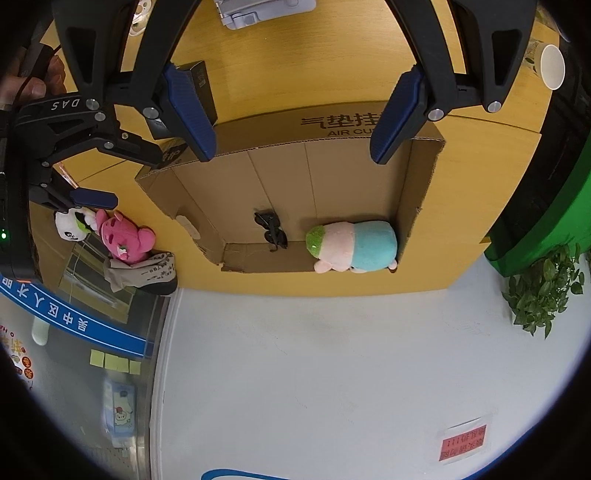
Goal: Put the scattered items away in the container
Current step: 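Move the left gripper back toward the black charger box on the table, then close the left gripper on the black UGREEN charger box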
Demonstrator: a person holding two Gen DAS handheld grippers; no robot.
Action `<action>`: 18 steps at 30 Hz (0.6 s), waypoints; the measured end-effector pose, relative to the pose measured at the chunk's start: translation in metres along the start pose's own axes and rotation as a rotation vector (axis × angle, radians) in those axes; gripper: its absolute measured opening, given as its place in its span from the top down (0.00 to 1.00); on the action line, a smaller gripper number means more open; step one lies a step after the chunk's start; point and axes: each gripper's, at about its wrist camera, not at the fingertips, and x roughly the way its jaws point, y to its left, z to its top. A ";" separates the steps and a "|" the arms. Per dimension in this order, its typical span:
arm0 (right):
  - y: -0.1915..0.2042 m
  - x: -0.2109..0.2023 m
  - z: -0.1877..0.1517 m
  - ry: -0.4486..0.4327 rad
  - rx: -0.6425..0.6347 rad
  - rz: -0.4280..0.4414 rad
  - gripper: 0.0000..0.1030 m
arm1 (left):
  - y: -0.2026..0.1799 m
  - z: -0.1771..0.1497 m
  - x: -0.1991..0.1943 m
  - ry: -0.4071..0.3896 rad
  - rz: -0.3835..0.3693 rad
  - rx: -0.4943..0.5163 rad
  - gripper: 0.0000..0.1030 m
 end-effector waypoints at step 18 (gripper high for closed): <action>-0.039 0.044 -0.093 0.175 -0.011 0.183 0.00 | -0.028 -0.036 0.092 0.307 -0.282 -0.076 0.17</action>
